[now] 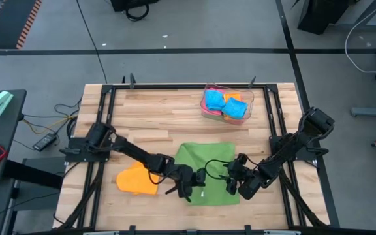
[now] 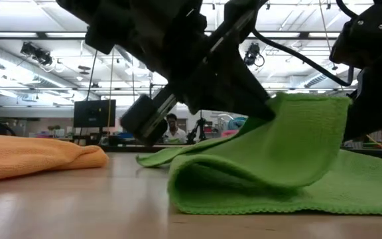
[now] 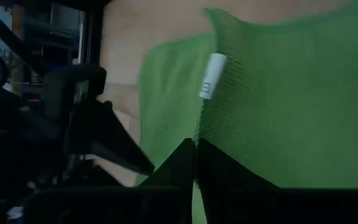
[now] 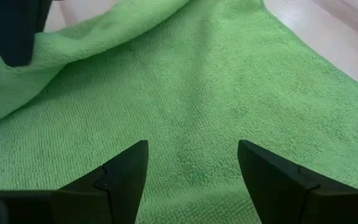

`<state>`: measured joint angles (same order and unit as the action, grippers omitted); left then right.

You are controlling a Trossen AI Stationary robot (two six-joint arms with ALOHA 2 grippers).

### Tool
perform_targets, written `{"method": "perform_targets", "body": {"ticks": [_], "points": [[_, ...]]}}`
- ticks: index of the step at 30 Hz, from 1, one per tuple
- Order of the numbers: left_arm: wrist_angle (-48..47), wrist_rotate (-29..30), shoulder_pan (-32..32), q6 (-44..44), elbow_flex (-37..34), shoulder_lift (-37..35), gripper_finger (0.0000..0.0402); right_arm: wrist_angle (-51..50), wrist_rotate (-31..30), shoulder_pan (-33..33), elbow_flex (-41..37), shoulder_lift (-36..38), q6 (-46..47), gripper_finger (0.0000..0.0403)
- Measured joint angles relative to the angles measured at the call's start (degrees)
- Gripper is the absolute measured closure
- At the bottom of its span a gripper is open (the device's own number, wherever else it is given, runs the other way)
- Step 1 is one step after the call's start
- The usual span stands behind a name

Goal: Fold microfiber towels
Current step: Fold the green towel

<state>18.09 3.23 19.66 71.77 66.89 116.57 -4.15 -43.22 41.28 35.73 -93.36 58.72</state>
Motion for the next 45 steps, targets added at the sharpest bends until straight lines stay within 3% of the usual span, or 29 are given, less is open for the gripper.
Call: {"method": "perform_targets", "body": {"ticks": [4,11,15,20,28,34,41,45], "points": [[0.2,-6.8,-1.0,-3.8,0.0,-0.5,0.0385,0.0,0.0,0.0,0.0,0.0,-0.3,0.0146],[0.3,-7.4,-1.2,-3.9,0.0,-0.3,0.0387,0.1,0.0,0.0,0.0,0.0,-0.5,0.0146],[1.9,-3.0,-1.5,-7.2,0.4,-0.3,0.0384,1.1,1.2,0.4,2.8,0.0,-3.8,0.0146],[-3.1,3.1,-2.6,-16.4,2.5,-0.3,0.0394,1.2,-0.4,2.4,8.9,0.0,-7.7,0.0146],[-6.8,3.0,-2.5,-17.3,3.7,-0.3,0.0383,1.2,0.9,3.6,13.5,-1.7,-4.1,0.0146],[-7.3,3.2,-2.8,-19.2,3.7,-0.3,0.0395,0.6,1.1,3.6,18.6,-8.5,-4.4,0.0146],[-7.8,3.2,-2.9,-20.1,3.7,-0.3,0.0381,-9.1,0.2,3.2,26.2,-14.9,-1.9,0.0147],[-8.0,3.1,-2.9,-20.2,3.7,-0.3,0.0394,-9.8,1.1,2.5,27.5,-16.6,-1.5,0.0174]]}}
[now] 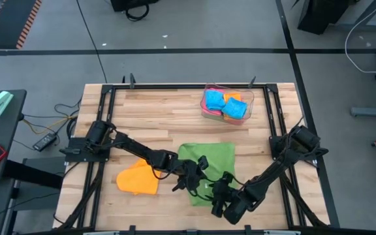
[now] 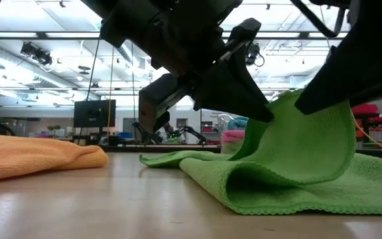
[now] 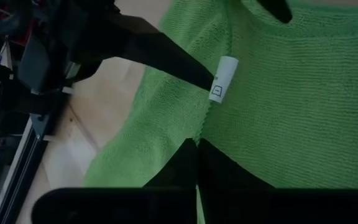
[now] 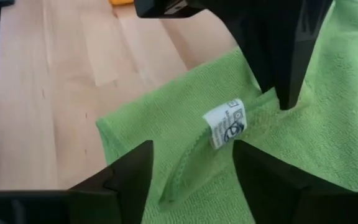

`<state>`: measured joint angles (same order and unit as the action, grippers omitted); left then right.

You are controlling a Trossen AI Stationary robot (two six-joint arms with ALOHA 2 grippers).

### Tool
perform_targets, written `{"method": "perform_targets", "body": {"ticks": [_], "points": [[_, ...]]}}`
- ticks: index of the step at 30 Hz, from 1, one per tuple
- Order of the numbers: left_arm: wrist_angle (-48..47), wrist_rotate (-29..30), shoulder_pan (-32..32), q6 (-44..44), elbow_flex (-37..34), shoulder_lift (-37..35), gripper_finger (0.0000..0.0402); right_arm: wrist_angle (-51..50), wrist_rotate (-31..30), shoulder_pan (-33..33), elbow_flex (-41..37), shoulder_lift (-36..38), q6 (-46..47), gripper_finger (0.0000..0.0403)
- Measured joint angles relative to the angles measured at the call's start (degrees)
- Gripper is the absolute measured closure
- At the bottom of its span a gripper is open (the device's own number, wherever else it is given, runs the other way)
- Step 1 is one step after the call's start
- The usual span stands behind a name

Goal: Fold microfiber towels
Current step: Fold the green towel

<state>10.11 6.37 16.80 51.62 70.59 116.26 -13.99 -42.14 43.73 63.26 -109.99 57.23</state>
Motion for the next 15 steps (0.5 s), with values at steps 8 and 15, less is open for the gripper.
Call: {"method": "perform_targets", "body": {"ticks": [8,15], "points": [[-1.1,0.0,0.0,-1.5,0.0,0.0,0.0373,-0.7,1.2,-0.2,0.0,-0.1,2.3,0.0303],[-11.0,0.3,0.3,-6.0,0.0,-4.5,0.0328,-2.9,1.9,0.9,-0.1,-0.1,5.4,0.0393]]}}
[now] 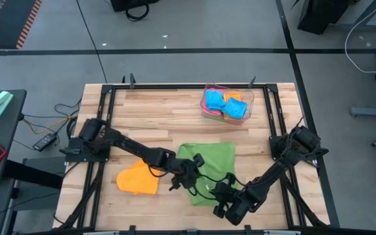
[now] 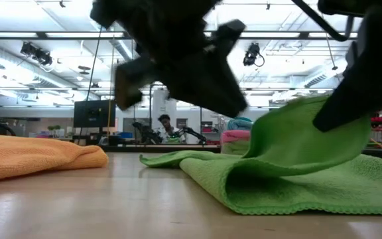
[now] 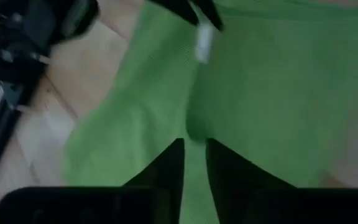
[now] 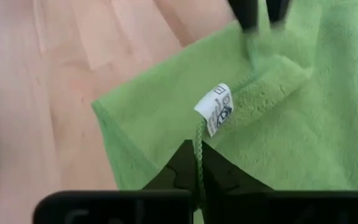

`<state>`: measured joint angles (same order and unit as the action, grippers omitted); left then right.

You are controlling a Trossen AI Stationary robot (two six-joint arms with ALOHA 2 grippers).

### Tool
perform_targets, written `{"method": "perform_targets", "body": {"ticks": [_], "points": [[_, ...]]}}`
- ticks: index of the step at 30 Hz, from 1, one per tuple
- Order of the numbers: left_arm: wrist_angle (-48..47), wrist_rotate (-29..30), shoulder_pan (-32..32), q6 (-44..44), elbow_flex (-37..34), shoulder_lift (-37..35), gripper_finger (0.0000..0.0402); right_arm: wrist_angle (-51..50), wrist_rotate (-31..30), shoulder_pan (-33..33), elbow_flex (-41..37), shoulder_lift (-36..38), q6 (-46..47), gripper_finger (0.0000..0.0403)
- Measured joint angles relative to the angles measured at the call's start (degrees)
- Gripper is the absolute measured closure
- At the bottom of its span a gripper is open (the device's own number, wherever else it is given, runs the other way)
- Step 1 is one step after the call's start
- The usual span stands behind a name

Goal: Fold microfiber towels
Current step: Fold the green towel

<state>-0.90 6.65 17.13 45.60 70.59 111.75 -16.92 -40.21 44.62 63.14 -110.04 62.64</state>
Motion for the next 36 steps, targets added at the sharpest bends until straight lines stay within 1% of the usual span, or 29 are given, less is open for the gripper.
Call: {"method": "perform_targets", "body": {"ticks": [4,7,9,13,17,21,25,29,36], "points": [[-13.0,0.0,0.3,-0.1,0.0,-2.7,0.0300,0.0,-0.1,0.8,0.0,0.0,0.4,0.0397],[-21.8,0.0,0.5,0.0,0.0,-2.8,0.0287,-0.2,-0.3,1.0,0.0,0.0,0.8,0.0397],[-25.4,0.0,0.5,0.0,-0.3,-2.1,0.0281,-0.2,-0.4,0.9,0.0,0.0,0.9,0.0397],[-26.6,0.0,0.3,3.0,-2.7,-1.8,0.0272,-0.1,-0.6,1.0,0.0,0.0,0.9,0.0397],[-26.1,2.3,0.4,5.1,-3.4,-1.9,0.0266,0.1,-0.7,0.9,0.0,0.0,1.0,0.0398],[-26.2,4.1,0.4,9.1,-3.4,-1.9,0.0265,0.2,-0.7,0.9,0.0,0.0,1.0,0.0398],[-27.0,6.8,0.2,11.8,-3.4,-1.9,0.0274,0.3,-0.9,0.9,0.0,0.0,1.0,0.0396],[-27.6,9.8,0.0,12.1,-3.5,-2.0,0.0288,0.3,-0.9,0.9,0.0,0.0,1.0,0.0395],[-29.7,10.5,-0.7,13.6,-3.5,-2.0,0.0306,0.3,-1.5,0.9,0.0,0.0,0.6,0.0394]]}}
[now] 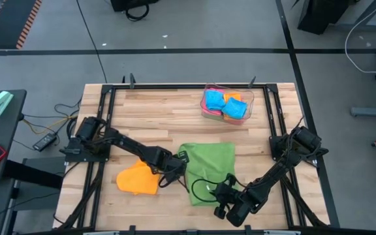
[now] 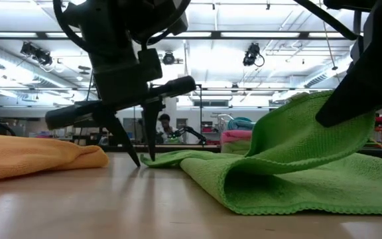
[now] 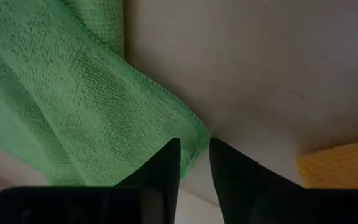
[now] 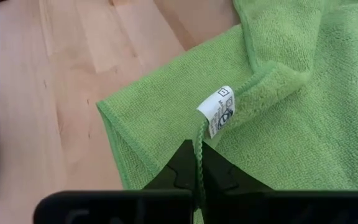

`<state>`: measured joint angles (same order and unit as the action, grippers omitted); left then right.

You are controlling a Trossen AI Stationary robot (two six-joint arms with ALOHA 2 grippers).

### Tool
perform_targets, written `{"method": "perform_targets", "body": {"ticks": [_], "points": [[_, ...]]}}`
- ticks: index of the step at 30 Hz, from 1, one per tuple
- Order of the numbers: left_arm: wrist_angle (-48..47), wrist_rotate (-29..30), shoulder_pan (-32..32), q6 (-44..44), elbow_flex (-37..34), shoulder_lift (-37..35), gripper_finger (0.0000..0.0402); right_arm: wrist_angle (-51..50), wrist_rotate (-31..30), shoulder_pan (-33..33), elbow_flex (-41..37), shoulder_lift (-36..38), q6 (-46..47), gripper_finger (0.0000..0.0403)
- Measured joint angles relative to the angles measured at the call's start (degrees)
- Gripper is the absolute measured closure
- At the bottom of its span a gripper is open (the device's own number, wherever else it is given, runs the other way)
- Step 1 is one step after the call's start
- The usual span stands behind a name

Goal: Fold microfiber towels
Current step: Fold the green towel

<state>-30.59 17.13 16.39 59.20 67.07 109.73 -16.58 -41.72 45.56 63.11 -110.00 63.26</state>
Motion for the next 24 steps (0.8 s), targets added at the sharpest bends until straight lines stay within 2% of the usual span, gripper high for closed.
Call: {"method": "perform_targets", "body": {"ticks": [4,9,16,24], "points": [[0.0,0.0,-0.3,0.5,0.0,0.0,0.0328,0.0,0.0,0.0,0.0,0.0,0.0,0.0393],[0.5,-0.2,-0.2,0.1,0.0,0.0,0.0390,0.0,0.1,0.0,0.0,0.0,0.2,0.0393],[4.7,-0.3,-2.7,-1.5,2.4,-3.9,0.0395,0.1,5.1,0.2,0.2,2.5,3.1,0.0393],[12.0,-1.8,-8.1,-4.8,5.5,-5.1,0.0386,-1.0,6.5,0.4,0.2,5.6,4.7,0.0392]]}}
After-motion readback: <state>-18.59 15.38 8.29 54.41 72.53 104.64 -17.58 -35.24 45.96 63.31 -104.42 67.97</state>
